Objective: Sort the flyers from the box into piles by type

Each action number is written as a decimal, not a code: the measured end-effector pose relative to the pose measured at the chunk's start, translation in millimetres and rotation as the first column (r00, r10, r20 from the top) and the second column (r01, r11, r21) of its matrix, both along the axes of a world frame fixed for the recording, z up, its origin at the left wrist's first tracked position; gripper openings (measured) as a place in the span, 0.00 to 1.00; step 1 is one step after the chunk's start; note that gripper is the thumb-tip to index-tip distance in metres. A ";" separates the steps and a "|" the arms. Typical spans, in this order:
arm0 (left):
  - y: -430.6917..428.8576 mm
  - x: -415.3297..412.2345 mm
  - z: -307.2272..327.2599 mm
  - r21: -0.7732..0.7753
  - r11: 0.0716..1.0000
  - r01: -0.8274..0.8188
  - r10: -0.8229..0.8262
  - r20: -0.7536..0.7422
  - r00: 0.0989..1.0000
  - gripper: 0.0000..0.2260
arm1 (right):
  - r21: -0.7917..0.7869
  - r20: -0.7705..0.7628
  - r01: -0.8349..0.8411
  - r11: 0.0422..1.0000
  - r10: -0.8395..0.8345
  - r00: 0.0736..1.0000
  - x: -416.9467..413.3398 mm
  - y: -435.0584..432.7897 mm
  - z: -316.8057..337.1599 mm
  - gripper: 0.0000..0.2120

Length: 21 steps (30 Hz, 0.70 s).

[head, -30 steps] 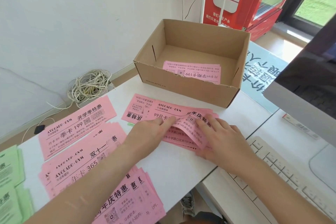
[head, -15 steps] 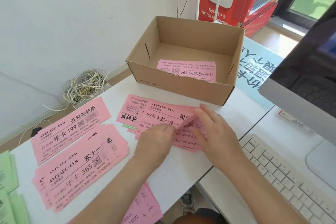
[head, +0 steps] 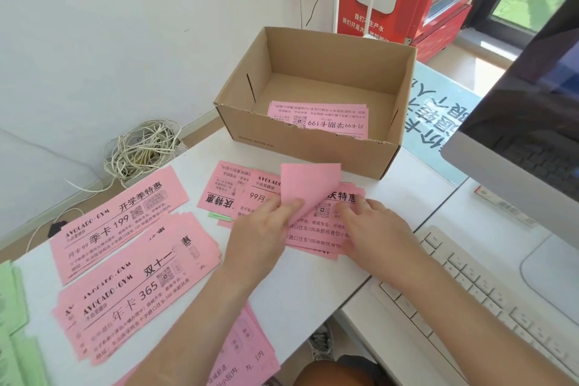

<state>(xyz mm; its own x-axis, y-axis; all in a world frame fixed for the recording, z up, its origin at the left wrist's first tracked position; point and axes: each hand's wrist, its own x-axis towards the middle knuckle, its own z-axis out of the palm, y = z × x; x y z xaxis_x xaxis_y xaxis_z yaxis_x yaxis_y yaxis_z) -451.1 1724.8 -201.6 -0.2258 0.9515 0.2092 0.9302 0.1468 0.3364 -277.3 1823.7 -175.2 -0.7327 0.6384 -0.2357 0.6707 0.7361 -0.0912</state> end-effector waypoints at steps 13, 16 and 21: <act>10.8 17.4 24.3 -0.366 0.928 0.076 -0.197 -0.306 0.932 0.31 | -0.803 -0.348 0.199 0.561 -0.714 0.608 14.6 13.7 4.5 0.24; 14.4 6.3 22.1 -0.302 0.953 0.031 -0.114 -0.261 0.959 0.33 | -0.649 -0.354 0.289 0.703 -0.616 0.704 16.7 6.7 5.1 0.26; 10.3 -9.1 16.5 -0.104 0.985 -0.137 0.152 0.155 0.976 0.37 | -0.180 -0.112 0.228 0.957 -0.250 0.962 10.3 -10.5 -4.6 0.44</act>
<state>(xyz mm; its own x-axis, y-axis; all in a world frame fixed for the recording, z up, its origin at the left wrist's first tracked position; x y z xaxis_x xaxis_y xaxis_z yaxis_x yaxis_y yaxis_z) -460.2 1735.2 -185.1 -0.3858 0.9198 0.0720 0.8314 0.3127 0.4594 -267.1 1813.2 -179.8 -0.5949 0.7593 -0.2637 0.7990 0.5230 -0.2967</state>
